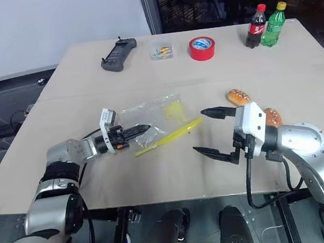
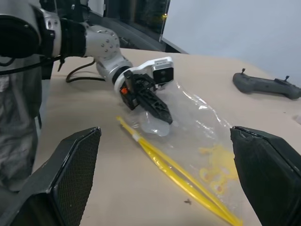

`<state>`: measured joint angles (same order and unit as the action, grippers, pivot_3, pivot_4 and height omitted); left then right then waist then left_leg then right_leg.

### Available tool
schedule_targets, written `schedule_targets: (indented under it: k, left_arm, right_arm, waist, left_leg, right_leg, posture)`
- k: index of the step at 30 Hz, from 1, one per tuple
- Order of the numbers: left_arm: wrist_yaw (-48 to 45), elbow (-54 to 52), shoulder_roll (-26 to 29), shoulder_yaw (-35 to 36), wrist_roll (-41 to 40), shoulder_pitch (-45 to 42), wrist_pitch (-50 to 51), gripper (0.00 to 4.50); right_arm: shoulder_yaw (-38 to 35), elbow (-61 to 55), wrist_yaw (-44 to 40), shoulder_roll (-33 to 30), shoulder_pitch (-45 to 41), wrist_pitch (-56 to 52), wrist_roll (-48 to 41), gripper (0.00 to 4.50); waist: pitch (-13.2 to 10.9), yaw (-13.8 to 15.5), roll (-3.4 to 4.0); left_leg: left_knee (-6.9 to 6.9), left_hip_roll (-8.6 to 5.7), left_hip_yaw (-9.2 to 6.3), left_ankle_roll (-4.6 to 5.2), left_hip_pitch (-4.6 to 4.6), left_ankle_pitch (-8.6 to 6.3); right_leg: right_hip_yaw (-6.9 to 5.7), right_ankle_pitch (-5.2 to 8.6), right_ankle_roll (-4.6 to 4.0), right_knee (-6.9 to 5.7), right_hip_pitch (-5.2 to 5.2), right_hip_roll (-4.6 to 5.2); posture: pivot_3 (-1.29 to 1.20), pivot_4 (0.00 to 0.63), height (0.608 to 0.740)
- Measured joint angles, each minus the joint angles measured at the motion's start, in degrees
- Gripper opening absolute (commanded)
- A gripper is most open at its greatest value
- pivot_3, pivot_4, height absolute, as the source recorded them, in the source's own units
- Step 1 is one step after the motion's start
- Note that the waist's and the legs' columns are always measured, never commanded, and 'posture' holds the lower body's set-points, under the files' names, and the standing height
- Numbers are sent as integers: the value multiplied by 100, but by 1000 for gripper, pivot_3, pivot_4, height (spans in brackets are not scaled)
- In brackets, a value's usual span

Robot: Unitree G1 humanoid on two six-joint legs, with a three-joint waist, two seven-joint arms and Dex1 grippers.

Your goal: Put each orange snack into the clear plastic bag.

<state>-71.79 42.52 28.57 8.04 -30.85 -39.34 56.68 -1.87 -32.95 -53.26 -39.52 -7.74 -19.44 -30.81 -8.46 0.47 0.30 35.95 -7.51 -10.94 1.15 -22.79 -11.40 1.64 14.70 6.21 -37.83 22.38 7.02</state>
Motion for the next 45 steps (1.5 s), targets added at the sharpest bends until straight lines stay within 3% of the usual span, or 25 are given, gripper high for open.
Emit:
schedule_targets:
  k: [11, 24, 31, 45]
  left_arm:
    - [657, -1250, 19, 478, -461, 647, 764, 35]
    - [1667, -2066, -44, 1138, -1357, 824, 2175, 35]
    - [2197, -2130, 22, 1925, -2138, 537, 3415, 35]
    - [3571, -2128, 454, 1835, -4300, 588, 3558, 35]
  right_arm:
    - [39, 4, 33, 7, 5, 23, 60, 4500]
    - [332, 34, 338, 109, -11, 73, 640, 4500]
    - [1217, 624, 683, 26, -774, 460, 2220, 4500]
    - [2025, 2124, 1627, 981, -1543, 1875, 4163, 4500]
  waist:
    - [-9, -109, -15]
    - [-60, -116, -96]
    - [-65, -130, -105]
    - [-73, -141, -117]
  left_leg:
    - [-35, 0, 2, 0, -10, -5]
    - [-47, 0, 0, -2, -14, -5]
    - [-50, 2, -3, -7, -13, -3]
    - [-55, 3, -2, -38, -14, 9]
  right_leg:
    - [5, -13, -22, 14, 21, 4]
    - [5, -14, -25, 15, 34, 1]
    - [4, -14, -24, 10, 40, -6]
    - [13, -16, -30, 7, 47, -7]
  posture:
    - [0, 150, 740]
    - [0, 150, 740]
    - [0, 150, 740]
    - [0, 150, 740]
